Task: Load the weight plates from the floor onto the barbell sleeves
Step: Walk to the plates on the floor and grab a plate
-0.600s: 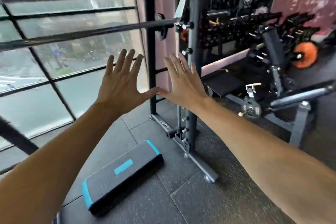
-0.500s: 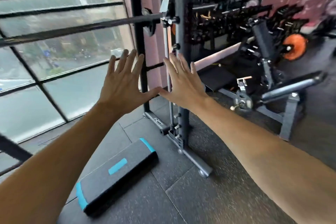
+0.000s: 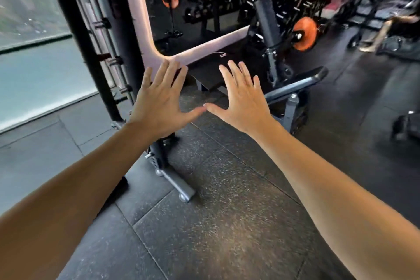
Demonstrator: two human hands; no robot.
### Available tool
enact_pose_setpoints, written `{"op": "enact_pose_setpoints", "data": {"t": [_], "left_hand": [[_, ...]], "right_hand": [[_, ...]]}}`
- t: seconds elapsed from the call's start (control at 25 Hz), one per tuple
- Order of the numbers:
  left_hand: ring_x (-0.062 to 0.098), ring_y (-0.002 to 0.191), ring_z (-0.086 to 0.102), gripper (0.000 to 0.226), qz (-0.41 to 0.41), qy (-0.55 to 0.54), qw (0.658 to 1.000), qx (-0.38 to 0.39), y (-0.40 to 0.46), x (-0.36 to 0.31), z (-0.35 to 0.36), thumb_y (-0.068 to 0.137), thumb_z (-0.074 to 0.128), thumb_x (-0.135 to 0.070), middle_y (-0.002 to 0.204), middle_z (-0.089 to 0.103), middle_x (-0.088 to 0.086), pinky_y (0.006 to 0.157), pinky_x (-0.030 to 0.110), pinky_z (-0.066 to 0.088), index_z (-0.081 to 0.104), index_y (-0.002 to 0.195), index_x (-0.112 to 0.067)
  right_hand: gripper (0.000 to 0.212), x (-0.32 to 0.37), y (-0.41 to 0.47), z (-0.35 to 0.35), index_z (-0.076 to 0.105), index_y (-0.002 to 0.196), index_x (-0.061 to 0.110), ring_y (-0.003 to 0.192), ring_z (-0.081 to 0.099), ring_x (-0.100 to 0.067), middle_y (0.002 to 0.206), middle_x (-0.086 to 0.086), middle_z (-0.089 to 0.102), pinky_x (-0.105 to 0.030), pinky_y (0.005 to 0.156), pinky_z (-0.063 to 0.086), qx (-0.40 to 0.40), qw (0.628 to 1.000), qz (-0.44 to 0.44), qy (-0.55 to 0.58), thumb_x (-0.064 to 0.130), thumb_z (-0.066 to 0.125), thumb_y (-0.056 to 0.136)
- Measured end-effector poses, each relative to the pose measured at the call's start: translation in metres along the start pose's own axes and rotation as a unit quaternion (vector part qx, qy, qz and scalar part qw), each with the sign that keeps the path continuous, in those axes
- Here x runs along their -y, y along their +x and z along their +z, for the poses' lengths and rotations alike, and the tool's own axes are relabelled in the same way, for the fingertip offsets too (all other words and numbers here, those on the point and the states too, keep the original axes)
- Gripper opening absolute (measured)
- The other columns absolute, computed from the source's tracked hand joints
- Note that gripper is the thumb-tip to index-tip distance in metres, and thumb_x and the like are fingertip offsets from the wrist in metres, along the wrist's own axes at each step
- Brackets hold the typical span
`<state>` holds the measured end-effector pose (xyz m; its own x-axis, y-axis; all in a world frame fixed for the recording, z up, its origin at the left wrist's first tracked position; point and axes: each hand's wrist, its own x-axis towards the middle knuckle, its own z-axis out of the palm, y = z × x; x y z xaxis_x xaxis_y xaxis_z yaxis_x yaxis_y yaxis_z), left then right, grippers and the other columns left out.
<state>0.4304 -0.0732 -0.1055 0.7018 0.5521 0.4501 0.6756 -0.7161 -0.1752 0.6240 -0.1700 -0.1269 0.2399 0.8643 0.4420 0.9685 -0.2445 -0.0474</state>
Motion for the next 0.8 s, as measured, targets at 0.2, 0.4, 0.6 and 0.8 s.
{"op": "enact_pose_setpoints", "data": {"t": [0.2, 0.4, 0.6, 0.8], "left_hand": [[0.029, 0.154, 0.014, 0.109, 0.004, -0.036, 0.999, 0.027, 0.055, -0.051, 0.05, 0.082, 0.017, -0.09, 0.165, 0.022, 0.011, 0.123, 0.055, 0.011, 0.023, 0.158, -0.011], [0.03, 0.154, 0.015, 0.108, -0.002, -0.042, 0.998, 0.053, 0.111, -0.069, 0.127, 0.081, 0.016, -0.089, 0.165, 0.022, 0.011, 0.123, 0.055, 0.01, 0.022, 0.158, -0.013], [0.031, 0.154, 0.013, 0.111, -0.023, -0.055, 0.995, 0.086, 0.203, -0.078, 0.194, 0.08, 0.013, -0.092, 0.165, 0.02, 0.01, 0.123, 0.056, 0.009, 0.021, 0.159, -0.014], [0.029, 0.154, 0.011, 0.113, -0.022, -0.061, 0.993, 0.099, 0.297, -0.08, 0.236, 0.078, 0.009, -0.093, 0.166, 0.018, 0.009, 0.124, 0.055, 0.006, 0.019, 0.159, -0.015]], "right_hand": [[0.1, -0.08, 0.007, 0.035, 0.017, 0.158, 0.016, 0.154, 0.011, -0.031, 0.166, -0.009, 0.018, -0.061, 0.116, 0.027, 0.03, 0.999, 0.024, -0.007, 0.082, 0.034, 0.084], [0.098, -0.152, 0.051, 0.097, 0.02, 0.157, 0.018, 0.154, 0.01, -0.031, 0.166, -0.007, 0.019, -0.062, 0.115, 0.028, 0.059, 0.998, 0.024, -0.007, 0.082, 0.035, 0.085], [0.1, -0.204, 0.134, 0.152, 0.019, 0.158, 0.016, 0.154, 0.011, -0.032, 0.166, -0.008, 0.019, -0.062, 0.115, 0.028, 0.09, 0.996, 0.01, -0.002, 0.083, 0.031, 0.084], [0.1, -0.26, 0.218, 0.184, 0.021, 0.157, 0.016, 0.154, 0.011, -0.032, 0.165, -0.008, 0.02, -0.063, 0.115, 0.028, 0.089, 0.996, 0.018, 0.025, 0.083, 0.03, 0.083]]}}
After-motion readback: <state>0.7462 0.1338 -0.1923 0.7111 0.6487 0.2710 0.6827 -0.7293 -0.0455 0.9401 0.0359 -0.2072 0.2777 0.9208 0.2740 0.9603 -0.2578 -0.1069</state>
